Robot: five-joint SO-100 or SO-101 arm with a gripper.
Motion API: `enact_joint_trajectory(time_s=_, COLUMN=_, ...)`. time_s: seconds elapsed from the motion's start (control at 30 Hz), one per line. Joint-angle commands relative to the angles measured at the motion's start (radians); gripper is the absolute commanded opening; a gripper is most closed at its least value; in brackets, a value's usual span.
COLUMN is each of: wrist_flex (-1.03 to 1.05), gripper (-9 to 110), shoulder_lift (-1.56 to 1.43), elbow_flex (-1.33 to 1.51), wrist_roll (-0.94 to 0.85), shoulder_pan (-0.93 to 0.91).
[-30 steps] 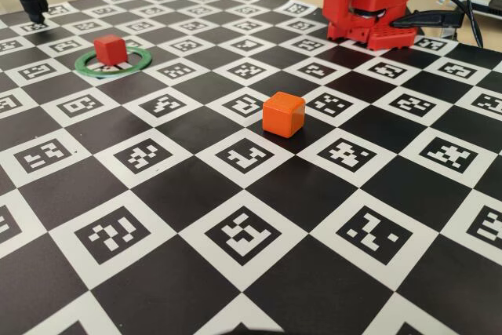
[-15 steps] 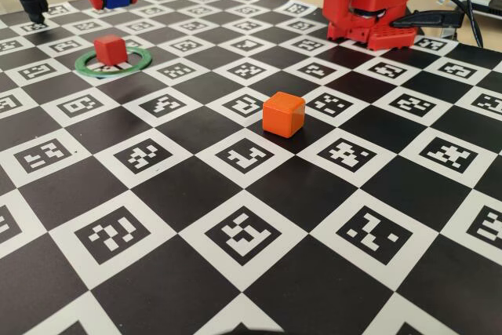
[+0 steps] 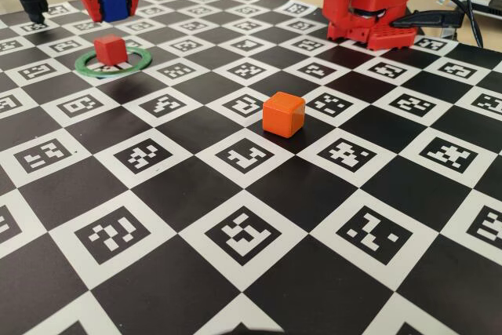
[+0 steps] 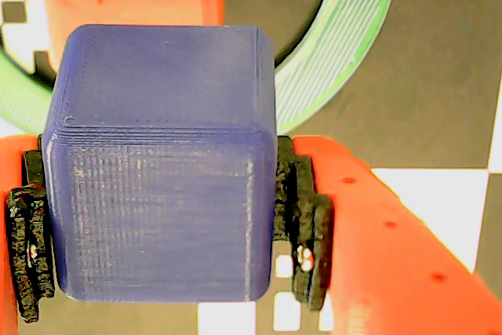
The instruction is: Grab the red cube then put it in the green circle then put the blue cube on top and finally the orange cube on top
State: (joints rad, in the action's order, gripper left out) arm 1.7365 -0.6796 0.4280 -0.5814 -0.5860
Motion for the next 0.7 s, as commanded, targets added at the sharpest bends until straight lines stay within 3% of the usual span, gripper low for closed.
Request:
enact_joint_trajectory(time_s=0.0, wrist_flex=0.023, gripper=4, shoulder_lift=-0.041, elbow_flex=-0.104, wrist_roll=-0.006, shoulder_pan=-0.009)
enact_joint_trajectory(time_s=0.67, wrist_flex=-0.043, gripper=4, shoulder_lift=0.014, elbow_flex=-0.178, wrist_roll=-0.014, shoulder_pan=-0.005)
